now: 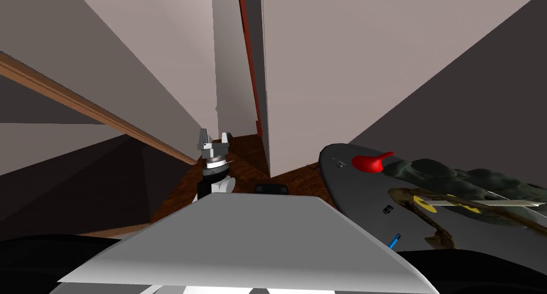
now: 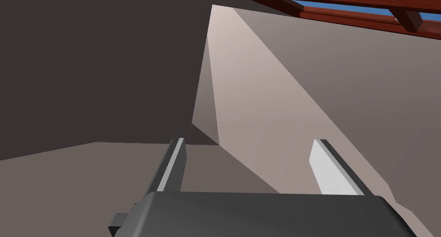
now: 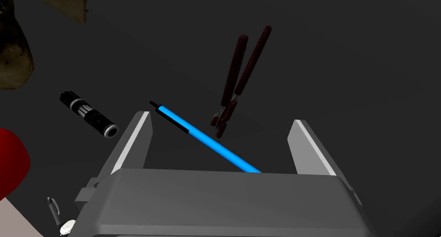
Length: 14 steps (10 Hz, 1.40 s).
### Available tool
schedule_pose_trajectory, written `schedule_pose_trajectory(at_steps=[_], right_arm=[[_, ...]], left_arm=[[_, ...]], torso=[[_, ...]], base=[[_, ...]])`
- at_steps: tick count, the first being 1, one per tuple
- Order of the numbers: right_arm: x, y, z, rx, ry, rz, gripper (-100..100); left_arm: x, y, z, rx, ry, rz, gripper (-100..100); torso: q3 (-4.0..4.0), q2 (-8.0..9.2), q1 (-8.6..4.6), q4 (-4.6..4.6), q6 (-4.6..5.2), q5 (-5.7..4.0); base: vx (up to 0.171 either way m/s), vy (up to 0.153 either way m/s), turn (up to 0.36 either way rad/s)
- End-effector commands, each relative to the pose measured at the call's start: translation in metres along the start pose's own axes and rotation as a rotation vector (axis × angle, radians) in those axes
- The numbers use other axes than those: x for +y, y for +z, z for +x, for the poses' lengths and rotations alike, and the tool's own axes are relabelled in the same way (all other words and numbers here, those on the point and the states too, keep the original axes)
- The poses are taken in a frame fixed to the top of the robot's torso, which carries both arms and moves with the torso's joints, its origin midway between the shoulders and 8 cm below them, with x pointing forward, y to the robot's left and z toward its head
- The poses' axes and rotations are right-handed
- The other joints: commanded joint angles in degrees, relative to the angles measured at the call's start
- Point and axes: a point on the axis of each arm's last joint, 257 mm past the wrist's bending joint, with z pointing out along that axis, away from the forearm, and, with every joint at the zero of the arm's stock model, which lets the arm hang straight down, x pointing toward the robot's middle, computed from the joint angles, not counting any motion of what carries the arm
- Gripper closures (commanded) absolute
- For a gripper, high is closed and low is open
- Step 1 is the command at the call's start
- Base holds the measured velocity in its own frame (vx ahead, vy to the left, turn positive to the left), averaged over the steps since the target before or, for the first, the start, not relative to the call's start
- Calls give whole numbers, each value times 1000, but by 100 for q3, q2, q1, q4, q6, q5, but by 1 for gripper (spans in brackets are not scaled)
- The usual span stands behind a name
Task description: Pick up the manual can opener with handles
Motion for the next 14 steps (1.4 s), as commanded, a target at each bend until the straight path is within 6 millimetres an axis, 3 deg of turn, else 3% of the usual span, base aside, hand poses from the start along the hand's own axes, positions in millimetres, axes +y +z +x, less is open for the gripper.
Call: schedule_pose_trajectory(at_steps=[1,2,7,13,14], right_arm=[[0,0,0,0,0,0,0],[7,1,5,13,26,-10,-100],[36,4,29,85,147,-48,-100],[51,4,46,134,221,-61,-100],[51,5,46,136,225,-61,100]], left_arm=[[0,0,0,0,0,0,0],[0,0,0,0,0,0,0],[0,0,0,0,0,0,0],[0,0,0,0,0,0,0],[0,0,0,0,0,0,0]], torso=[[0,0,0,0,0,0],[-1,-2,-2,-1,0,-1],[32,55,-6,12,0,-2],[24,41,-6,10,-2,-2],[16,25,-11,7,7,-2]], base=[[0,0,0],[-52,-3,206],[-149,-3,289],[-106,13,206],[-10,1,-14]])
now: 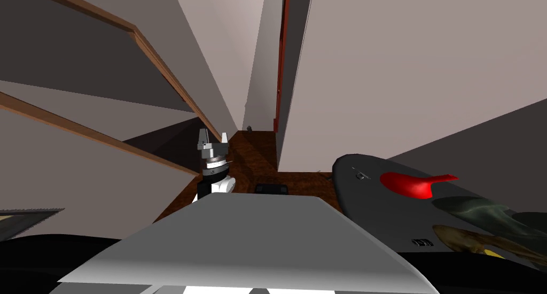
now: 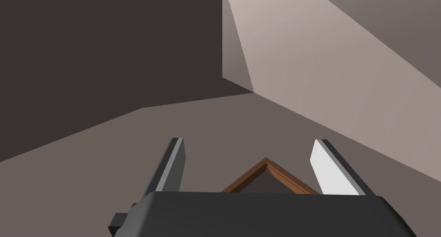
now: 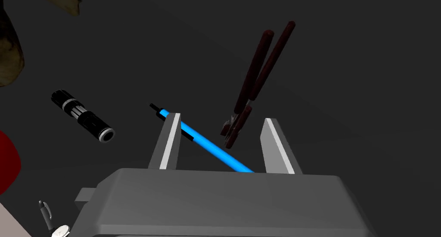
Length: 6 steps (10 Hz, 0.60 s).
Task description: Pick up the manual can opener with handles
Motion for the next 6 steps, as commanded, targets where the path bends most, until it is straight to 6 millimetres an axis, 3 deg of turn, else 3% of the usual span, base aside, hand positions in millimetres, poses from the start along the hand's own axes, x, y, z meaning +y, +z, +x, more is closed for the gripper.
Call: schedule_pose_trajectory(at_steps=[1,4,5,6], right_arm=[[0,0,0,0,0,0,100],[0,0,0,0,2,-1,100],[1,0,0,-1,2,-1,0],[-1,0,-3,-6,-10,1,100]], left_arm=[[0,0,0,0,0,0,0],[0,0,0,0,0,0,0],[0,0,0,0,0,0,0],[0,0,0,0,0,0,0]], torso=[[0,0,0,0,0,0],[-8,-12,-4,-3,-3,-1],[-8,-13,-3,-4,-4,-1],[-9,-14,-4,-4,-4,-1]], base=[[-5,4,-5],[0,0,0],[0,0,0],[48,-19,-203]])
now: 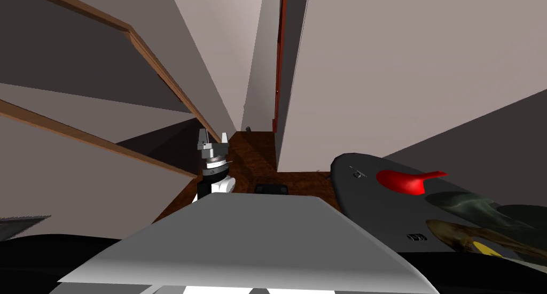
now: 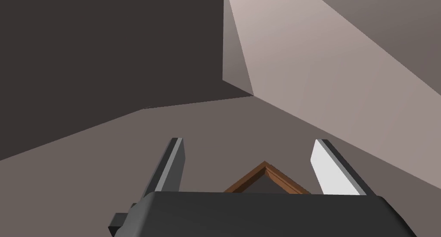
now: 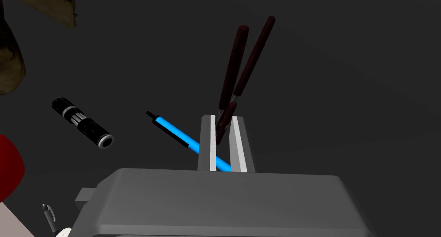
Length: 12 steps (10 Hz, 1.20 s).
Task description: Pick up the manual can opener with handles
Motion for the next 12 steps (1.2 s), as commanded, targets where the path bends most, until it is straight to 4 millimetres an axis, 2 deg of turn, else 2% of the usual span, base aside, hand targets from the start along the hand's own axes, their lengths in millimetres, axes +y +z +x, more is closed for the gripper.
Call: schedule_pose_trajectory(at_steps=[1,3,5,10,11,12], right_arm=[[-4,-1,-5,-15,-30,4,100],[-11,-3,-17,-44,-75,12,100],[-15,-5,-22,-59,-98,18,100],[-39,-14,-52,-130,-222,60,100],[-37,-12,-48,-120,-203,55,100],[-37,-12,-49,-122,-208,55,0]], left_arm=[[0,0,0,0,0,0,0],[0,0,0,0,0,0,0],[0,0,0,0,0,0,0],[0,0,0,0,0,0,0],[0,0,0,0,0,0,0],[0,0,0,0,0,0,0]], torso=[[0,0,0,0,0,0],[-18,-33,1,-5,-9,-1],[-23,-41,5,-5,-28,2],[-25,-43,5,-8,-17,0],[-25,-44,7,-9,-18,-1],[-14,-22,2,-5,-24,-1]], base=[[111,-32,-354],[158,-20,-290],[94,1,-111],[136,5,-294],[61,19,-55],[11,4,11]])
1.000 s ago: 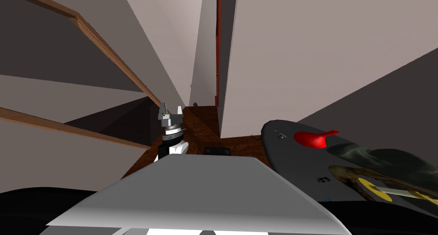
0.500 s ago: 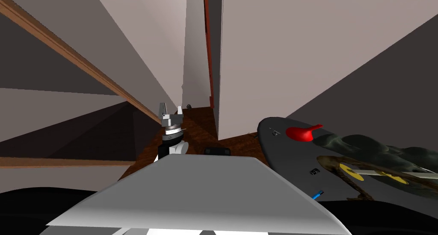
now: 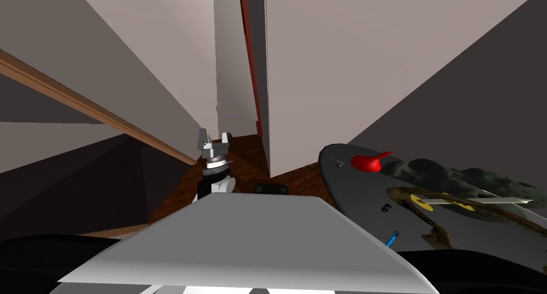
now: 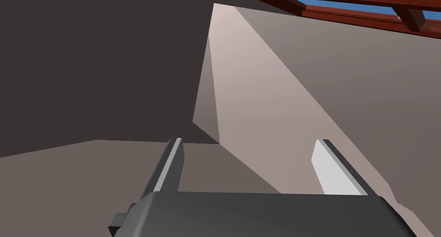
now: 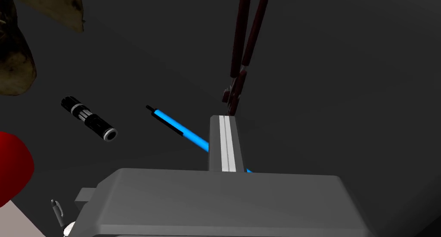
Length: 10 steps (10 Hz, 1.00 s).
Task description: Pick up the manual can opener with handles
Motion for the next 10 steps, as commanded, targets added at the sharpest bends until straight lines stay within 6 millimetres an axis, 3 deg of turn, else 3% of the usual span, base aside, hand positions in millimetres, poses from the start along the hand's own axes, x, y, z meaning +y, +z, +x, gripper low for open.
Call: schedule_pose_trajectory(at_steps=[1,4,7,8,9,10], right_arm=[[-15,-1,1,6,-15,28,-100],[-35,1,-12,6,-98,68,-100],[-35,3,-17,7,-116,76,-100],[-35,3,-17,9,-118,78,0],[-23,8,-17,20,-113,76,-100],[-27,6,-18,13,-115,75,-100]], left_arm=[[0,0,0,0,0,0,0],[0,0,0,0,0,0,0],[0,0,0,0,0,0,0],[0,0,0,0,0,0,0],[0,0,0,0,0,0,0],[0,0,0,0,0,0,0]], torso=[[0,0,0,0,0,0],[38,65,16,15,2,1],[38,64,11,15,2,3],[27,44,0,12,3,0],[17,27,-3,7,2,-1],[13,21,-22,6,0,-5]], base=[[-100,-36,52],[-143,53,31],[-103,37,30],[-10,2,-4],[-9,-52,70],[-5,-35,24]])
